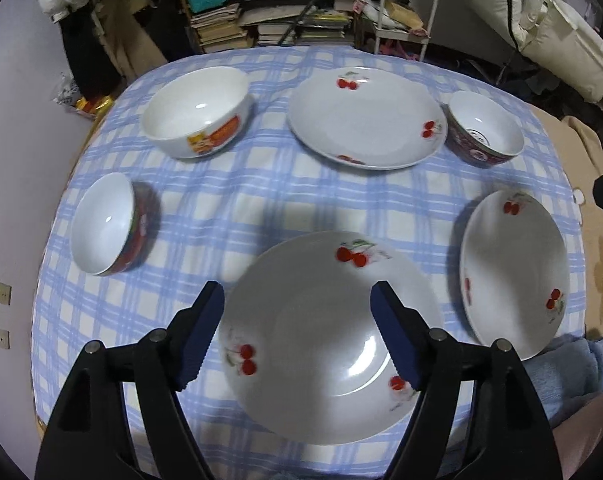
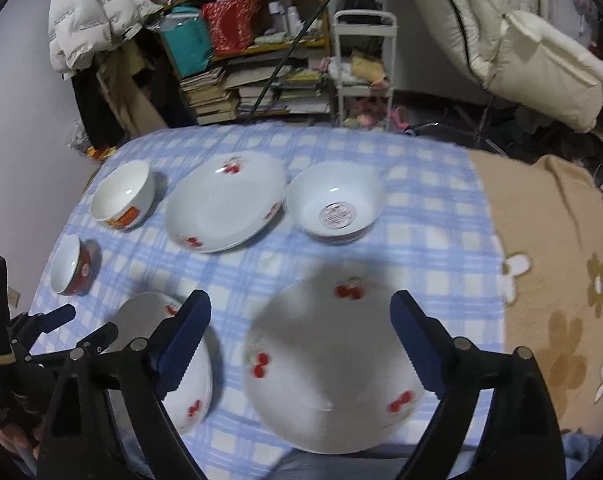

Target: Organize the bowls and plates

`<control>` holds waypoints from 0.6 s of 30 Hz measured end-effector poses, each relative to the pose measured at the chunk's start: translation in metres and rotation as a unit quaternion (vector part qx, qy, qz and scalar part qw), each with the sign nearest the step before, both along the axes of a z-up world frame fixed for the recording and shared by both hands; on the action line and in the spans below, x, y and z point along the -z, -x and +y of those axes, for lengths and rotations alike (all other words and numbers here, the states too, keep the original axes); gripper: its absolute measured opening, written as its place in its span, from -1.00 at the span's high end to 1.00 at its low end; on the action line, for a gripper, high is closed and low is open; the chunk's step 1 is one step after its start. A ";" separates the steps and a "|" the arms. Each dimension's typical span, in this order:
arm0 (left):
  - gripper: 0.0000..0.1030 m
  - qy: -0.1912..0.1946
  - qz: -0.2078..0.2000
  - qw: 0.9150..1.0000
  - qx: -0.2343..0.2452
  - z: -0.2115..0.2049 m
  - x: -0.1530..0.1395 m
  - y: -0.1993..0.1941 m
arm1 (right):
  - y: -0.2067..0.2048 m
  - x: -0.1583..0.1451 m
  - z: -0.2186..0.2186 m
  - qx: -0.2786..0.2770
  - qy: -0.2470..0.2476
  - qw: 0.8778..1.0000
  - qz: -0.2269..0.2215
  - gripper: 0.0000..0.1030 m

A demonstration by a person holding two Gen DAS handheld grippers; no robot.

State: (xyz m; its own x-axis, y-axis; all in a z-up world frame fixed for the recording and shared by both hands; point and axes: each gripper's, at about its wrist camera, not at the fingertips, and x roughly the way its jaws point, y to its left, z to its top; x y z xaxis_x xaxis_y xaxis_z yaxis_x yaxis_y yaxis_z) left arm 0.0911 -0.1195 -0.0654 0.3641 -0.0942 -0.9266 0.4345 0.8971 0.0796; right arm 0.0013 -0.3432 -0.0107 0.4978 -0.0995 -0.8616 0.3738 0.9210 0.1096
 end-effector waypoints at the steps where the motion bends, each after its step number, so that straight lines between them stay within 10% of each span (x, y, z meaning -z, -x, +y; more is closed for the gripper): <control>1: -0.45 0.002 0.000 1.000 0.002 -0.003 0.000 0.001 | 0.003 -0.001 -0.007 0.003 0.001 1.000 0.002 -0.85; 18: -0.45 0.009 0.026 0.997 0.069 -0.088 0.011 0.022 | 0.037 0.027 -0.085 0.046 -0.056 0.996 0.042 -0.85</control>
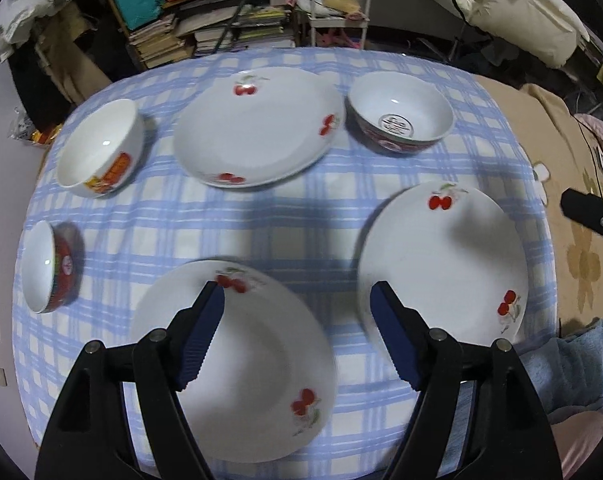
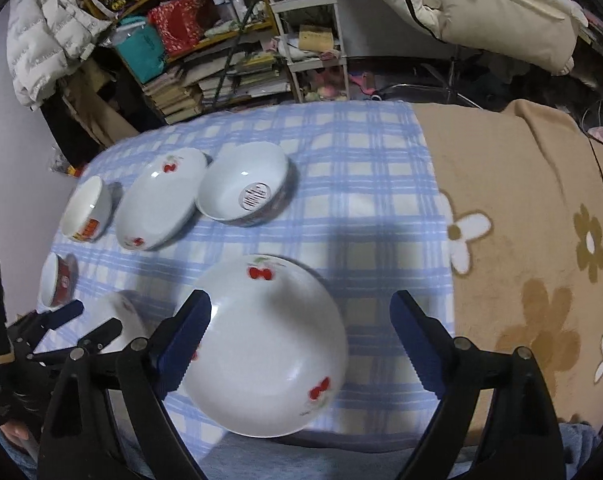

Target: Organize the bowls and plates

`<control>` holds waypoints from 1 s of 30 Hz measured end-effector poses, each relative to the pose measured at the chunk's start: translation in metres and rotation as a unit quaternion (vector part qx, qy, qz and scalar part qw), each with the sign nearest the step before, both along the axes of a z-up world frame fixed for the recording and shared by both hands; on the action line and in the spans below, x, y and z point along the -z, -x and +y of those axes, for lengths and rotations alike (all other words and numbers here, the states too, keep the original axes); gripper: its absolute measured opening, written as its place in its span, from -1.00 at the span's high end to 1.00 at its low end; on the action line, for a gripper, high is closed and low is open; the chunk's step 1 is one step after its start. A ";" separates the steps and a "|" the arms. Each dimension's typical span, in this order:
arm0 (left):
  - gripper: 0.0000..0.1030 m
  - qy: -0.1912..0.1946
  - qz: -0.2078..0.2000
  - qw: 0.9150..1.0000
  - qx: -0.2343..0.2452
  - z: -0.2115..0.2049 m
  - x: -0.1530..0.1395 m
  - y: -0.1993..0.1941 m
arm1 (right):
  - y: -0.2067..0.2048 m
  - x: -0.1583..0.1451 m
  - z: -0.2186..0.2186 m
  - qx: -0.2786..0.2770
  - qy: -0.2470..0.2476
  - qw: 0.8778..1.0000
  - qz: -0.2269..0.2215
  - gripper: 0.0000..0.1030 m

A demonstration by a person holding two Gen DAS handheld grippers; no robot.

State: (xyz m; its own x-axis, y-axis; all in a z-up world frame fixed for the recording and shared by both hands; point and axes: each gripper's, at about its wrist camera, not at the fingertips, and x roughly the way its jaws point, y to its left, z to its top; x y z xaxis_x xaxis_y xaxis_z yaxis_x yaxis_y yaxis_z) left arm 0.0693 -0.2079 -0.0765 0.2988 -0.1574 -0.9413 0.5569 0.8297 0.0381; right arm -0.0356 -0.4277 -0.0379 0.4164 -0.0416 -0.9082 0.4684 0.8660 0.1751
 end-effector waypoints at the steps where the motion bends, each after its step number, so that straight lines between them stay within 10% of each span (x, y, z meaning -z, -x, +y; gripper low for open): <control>1: -0.45 -0.001 0.004 1.000 0.002 -0.004 0.003 0.001 | 0.001 0.004 -0.002 -0.002 -0.002 1.000 0.004 -0.85; 15: -0.41 -0.020 0.055 0.998 0.021 -0.034 0.042 0.003 | 0.003 0.049 -0.010 -0.051 -0.036 0.997 0.048 -0.20; 21: 0.12 -0.020 0.100 0.994 0.035 -0.044 0.059 0.002 | 0.000 0.072 -0.006 -0.066 -0.058 0.993 0.073 0.46; 30: 0.67 -0.035 0.097 0.994 0.041 -0.048 0.077 0.002 | 0.007 0.100 -0.007 -0.059 -0.077 0.990 0.101 0.77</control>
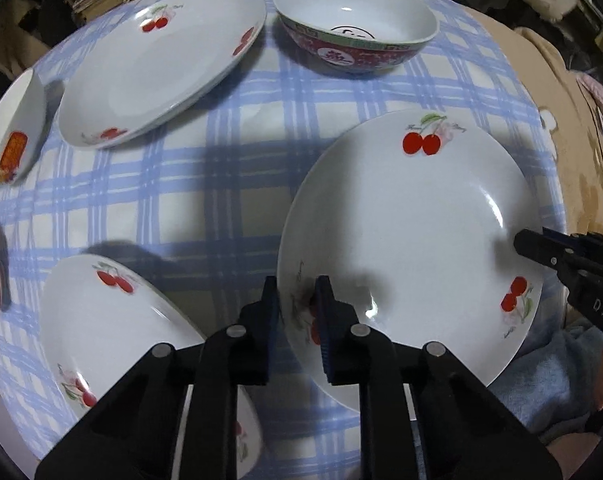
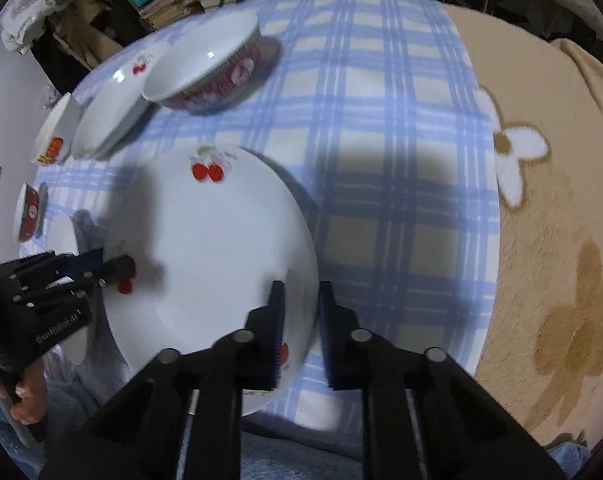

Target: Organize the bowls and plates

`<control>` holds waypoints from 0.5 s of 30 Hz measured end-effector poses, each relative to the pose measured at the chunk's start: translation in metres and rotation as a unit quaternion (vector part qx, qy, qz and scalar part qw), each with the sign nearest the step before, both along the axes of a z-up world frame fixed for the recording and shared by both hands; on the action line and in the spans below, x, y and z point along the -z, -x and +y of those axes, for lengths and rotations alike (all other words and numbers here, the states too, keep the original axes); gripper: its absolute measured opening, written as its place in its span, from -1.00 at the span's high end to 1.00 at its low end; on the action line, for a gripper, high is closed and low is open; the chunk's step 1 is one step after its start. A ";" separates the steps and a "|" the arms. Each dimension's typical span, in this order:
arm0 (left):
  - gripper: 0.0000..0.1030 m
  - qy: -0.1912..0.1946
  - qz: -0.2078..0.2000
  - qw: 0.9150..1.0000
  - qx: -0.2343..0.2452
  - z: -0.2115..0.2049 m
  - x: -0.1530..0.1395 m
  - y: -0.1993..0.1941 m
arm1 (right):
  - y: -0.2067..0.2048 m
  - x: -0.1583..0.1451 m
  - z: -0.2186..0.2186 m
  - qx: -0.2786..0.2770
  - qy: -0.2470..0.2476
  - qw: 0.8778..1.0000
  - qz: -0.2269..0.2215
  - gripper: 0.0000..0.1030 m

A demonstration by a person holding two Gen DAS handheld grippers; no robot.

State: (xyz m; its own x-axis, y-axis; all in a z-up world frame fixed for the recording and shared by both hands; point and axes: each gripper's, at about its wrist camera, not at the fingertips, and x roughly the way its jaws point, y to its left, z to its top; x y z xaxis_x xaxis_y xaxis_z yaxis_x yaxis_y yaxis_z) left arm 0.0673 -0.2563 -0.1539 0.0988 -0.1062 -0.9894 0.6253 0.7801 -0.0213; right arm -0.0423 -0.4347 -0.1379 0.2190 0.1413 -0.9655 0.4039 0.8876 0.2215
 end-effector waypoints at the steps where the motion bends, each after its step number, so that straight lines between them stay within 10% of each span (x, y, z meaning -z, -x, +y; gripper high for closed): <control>1: 0.67 0.000 -0.001 1.000 0.003 0.000 -0.001 0.001 | 0.002 0.001 -0.001 0.004 -0.003 1.000 -0.003 0.78; 15: 0.67 0.024 -0.018 0.999 -0.022 0.019 -0.044 -0.011 | -0.016 -0.038 -0.006 0.012 -0.023 0.999 -0.041 0.81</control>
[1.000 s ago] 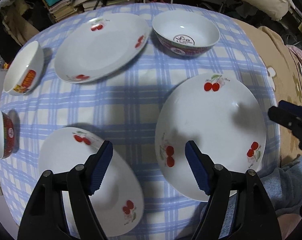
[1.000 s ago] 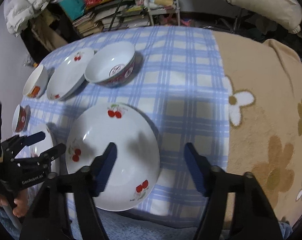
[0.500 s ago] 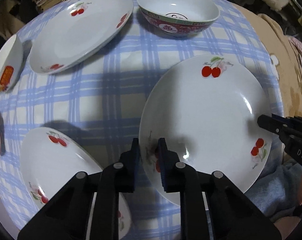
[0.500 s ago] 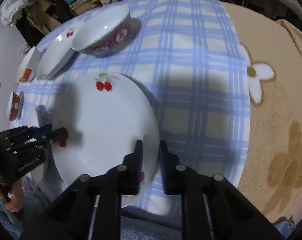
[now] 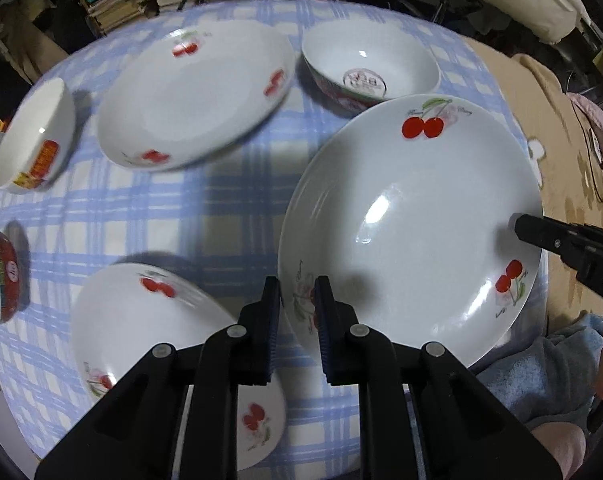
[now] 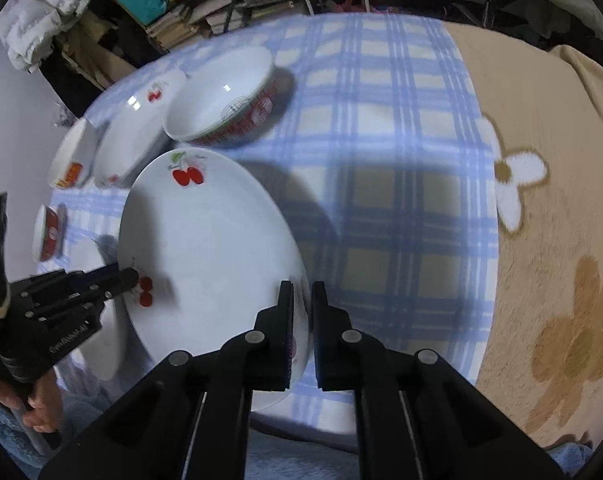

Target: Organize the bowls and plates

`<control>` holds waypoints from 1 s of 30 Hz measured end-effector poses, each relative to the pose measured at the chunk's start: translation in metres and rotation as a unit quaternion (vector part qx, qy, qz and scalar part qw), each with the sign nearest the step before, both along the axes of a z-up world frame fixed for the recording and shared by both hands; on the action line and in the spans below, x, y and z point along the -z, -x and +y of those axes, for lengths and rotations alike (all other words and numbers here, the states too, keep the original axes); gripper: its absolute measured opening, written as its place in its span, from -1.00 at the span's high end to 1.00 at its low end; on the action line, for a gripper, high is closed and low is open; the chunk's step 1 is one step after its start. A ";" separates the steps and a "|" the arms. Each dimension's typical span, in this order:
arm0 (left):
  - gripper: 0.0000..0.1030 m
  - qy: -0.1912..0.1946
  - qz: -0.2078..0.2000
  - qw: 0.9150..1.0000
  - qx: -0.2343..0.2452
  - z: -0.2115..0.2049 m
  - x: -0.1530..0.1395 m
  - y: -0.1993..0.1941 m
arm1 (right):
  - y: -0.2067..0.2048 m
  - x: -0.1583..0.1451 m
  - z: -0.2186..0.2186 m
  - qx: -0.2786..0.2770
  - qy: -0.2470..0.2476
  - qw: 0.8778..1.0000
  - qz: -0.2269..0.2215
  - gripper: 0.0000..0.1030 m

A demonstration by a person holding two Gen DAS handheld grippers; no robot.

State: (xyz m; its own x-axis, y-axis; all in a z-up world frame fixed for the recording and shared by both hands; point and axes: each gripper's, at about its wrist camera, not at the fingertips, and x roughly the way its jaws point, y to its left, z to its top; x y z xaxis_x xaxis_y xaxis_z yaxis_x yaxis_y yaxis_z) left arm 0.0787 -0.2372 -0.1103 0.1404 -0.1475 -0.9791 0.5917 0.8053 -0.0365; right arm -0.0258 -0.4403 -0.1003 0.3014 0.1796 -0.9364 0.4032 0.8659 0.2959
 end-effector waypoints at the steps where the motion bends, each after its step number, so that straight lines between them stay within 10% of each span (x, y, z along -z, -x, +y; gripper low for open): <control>1: 0.67 0.002 -0.002 1.000 -0.002 0.004 -0.004 -0.002 | -0.002 -0.004 0.000 0.002 -0.006 1.000 -0.005 0.81; 30: 0.67 0.033 -0.076 0.988 -0.133 0.179 -0.089 -0.012 | -0.071 -0.045 0.142 -0.102 -0.042 0.993 -0.047 0.80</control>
